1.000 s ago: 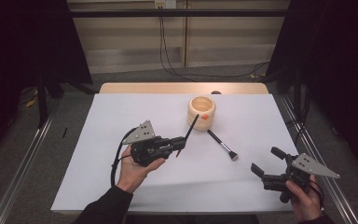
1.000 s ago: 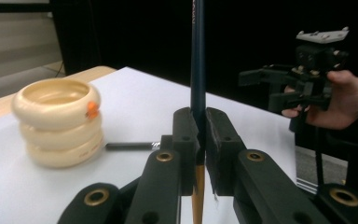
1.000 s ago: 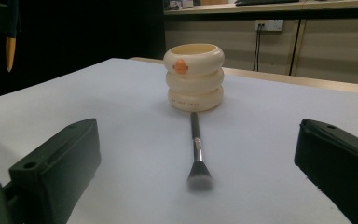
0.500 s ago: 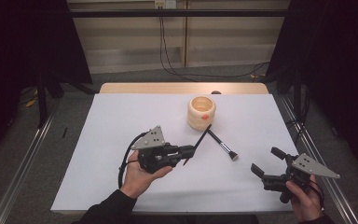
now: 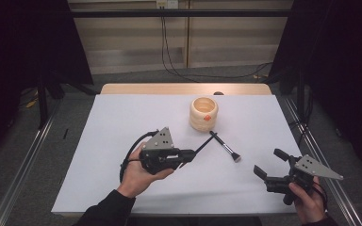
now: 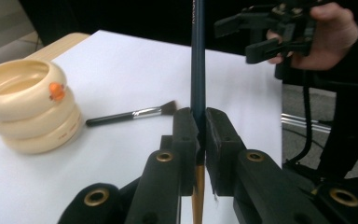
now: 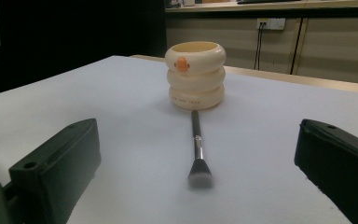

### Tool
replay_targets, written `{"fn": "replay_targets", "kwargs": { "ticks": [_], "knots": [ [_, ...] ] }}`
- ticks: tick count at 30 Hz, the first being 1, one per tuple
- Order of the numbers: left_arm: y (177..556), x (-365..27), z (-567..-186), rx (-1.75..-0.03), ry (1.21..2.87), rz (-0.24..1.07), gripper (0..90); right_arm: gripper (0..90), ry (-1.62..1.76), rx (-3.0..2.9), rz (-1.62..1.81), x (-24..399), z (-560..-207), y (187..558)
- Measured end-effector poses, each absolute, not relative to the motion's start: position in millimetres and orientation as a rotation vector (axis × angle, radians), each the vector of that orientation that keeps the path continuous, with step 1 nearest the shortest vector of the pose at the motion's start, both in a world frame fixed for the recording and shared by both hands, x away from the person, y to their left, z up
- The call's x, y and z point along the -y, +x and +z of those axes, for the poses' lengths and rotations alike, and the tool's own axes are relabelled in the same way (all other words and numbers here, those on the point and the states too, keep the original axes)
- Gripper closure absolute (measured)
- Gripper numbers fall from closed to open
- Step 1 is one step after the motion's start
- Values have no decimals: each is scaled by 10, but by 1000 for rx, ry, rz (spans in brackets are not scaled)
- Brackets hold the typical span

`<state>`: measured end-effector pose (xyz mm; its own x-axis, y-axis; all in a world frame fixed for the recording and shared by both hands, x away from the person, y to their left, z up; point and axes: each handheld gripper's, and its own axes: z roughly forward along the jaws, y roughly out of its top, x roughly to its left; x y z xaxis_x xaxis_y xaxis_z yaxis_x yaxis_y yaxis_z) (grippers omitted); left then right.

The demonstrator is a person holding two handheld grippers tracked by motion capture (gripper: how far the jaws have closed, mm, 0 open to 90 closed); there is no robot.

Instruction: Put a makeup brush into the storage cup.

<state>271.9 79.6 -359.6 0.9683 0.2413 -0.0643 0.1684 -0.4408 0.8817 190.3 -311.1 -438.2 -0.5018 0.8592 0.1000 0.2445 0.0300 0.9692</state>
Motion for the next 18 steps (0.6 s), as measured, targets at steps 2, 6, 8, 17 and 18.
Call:
{"fn": "replay_targets", "kwargs": {
  "ticks": [2, 6, 8, 17, 18],
  "knots": [
    [2726, -800, -3593, -298, 2062, 91, 835, 0, 1116, -1784, 1500, 3112, -4381, 1902],
    [2742, -789, -3591, -314, 2100, 56, 834, 0, 1122, -1779, 1499, 3110, -4381, 1906],
    [2751, -775, -3584, -328, 2134, 30, 834, 0, 1121, -1781, 1498, 3111, -4382, 1906],
    [2808, -720, -3501, -264, 2261, -12, 834, 0, 1125, -1785, 1491, 3108, -4384, 1908],
    [2810, -714, -3474, -256, 2297, -4, 834, 0, 1121, -1792, 1490, 3111, -4383, 1907]
  ]
}}
